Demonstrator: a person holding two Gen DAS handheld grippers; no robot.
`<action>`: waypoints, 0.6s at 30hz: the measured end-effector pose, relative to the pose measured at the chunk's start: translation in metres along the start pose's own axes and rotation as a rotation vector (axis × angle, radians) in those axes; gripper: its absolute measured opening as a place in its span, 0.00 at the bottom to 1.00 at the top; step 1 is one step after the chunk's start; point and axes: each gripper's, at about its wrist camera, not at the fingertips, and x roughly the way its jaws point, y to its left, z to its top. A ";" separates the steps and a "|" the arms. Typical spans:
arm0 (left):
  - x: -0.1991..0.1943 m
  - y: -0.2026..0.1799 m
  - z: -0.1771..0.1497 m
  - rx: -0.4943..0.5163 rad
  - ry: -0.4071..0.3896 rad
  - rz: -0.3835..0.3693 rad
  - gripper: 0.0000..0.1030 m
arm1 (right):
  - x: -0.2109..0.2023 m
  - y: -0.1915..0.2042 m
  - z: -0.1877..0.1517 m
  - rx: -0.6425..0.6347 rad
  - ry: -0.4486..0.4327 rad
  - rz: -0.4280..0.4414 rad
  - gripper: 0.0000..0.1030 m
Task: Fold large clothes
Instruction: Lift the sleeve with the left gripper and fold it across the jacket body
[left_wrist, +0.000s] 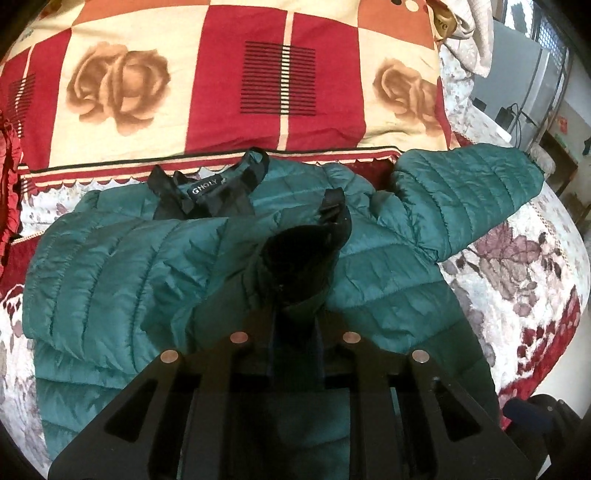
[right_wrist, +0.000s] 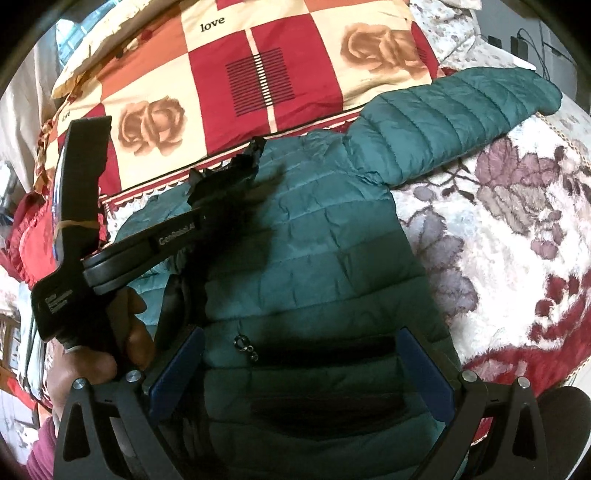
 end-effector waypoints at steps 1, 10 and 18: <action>-0.001 0.001 0.000 -0.004 -0.001 -0.013 0.16 | 0.000 0.001 0.000 -0.003 -0.001 -0.002 1.00; -0.013 0.010 0.002 -0.103 -0.014 -0.166 0.36 | -0.001 0.004 -0.001 -0.006 0.003 0.003 1.00; -0.027 0.015 0.003 -0.050 -0.051 -0.067 0.36 | -0.002 0.004 -0.001 0.000 0.004 0.005 1.00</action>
